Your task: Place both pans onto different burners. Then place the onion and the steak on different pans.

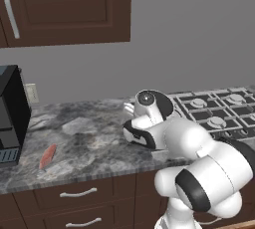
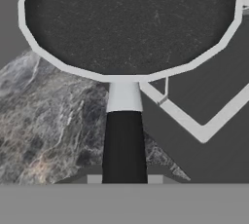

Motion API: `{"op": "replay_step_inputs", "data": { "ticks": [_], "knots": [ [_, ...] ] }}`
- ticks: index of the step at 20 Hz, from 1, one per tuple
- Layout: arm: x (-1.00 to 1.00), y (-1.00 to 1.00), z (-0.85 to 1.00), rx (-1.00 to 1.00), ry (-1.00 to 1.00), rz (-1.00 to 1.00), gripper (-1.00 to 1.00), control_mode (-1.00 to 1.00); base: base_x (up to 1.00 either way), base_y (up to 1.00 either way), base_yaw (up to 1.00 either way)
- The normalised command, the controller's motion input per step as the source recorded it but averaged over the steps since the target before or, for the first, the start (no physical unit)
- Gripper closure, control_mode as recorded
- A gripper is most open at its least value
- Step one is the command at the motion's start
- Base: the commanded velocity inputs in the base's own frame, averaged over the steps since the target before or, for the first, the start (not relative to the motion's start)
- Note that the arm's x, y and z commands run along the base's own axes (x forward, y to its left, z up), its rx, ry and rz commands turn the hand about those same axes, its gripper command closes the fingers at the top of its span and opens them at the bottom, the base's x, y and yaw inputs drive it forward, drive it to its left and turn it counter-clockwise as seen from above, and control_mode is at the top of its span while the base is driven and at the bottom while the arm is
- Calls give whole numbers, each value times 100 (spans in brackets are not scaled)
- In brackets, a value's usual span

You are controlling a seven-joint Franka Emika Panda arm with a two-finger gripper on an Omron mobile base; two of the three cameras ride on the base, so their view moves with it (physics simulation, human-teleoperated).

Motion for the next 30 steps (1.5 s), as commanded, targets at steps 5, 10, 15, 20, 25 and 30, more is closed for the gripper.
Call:
{"op": "replay_step_inputs", "data": {
  "ticks": [5, 10, 15, 20, 25, 30],
  "knots": [
    [3, -49, 1, 1, 3, -10, 100, -100, 0, 0, 0],
    [38, -35, 0, 1, 6, 0, 100, -100, 0, 0, 0],
    [13, -14, 0, 3, 6, 0, 100, -100, 0, 0, 0],
    [-7, 0, -6, 7, 7, 0, 100, -100, 0, 0, 0],
    [-4, -4, -35, 5, 13, 0, 100, -100, 0, 0, 0],
    [8, -17, -17, 1, 8, 0, 100, -100, 0, 0, 0]
  ]
}}
